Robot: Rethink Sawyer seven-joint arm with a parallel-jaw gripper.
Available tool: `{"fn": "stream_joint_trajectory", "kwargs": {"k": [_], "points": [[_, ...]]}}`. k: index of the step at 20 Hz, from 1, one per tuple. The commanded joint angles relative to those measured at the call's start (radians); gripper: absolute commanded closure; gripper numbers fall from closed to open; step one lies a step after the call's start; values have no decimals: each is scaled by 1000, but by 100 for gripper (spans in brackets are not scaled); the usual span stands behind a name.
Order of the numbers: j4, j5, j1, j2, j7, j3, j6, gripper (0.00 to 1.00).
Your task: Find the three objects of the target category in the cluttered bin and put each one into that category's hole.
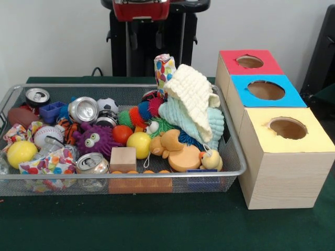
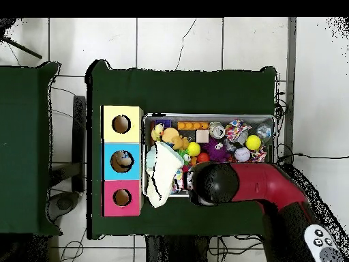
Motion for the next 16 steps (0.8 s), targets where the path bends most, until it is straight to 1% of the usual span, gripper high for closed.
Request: {"fn": "stream_joint_trajectory", "kwargs": {"k": [1, 7, 11, 14, 16], "points": [[-88, -107, -88, 98, -337, 122, -8, 0], [-87, -169, -156, 177, -325, 147, -60, 0], [-115, -215, -203, 247, -336, 163, -80, 0], [-145, -241, -242, 295, -356, 178, -76, 0], [-158, -259, -267, 316, -365, 187, -72, 0]]}}
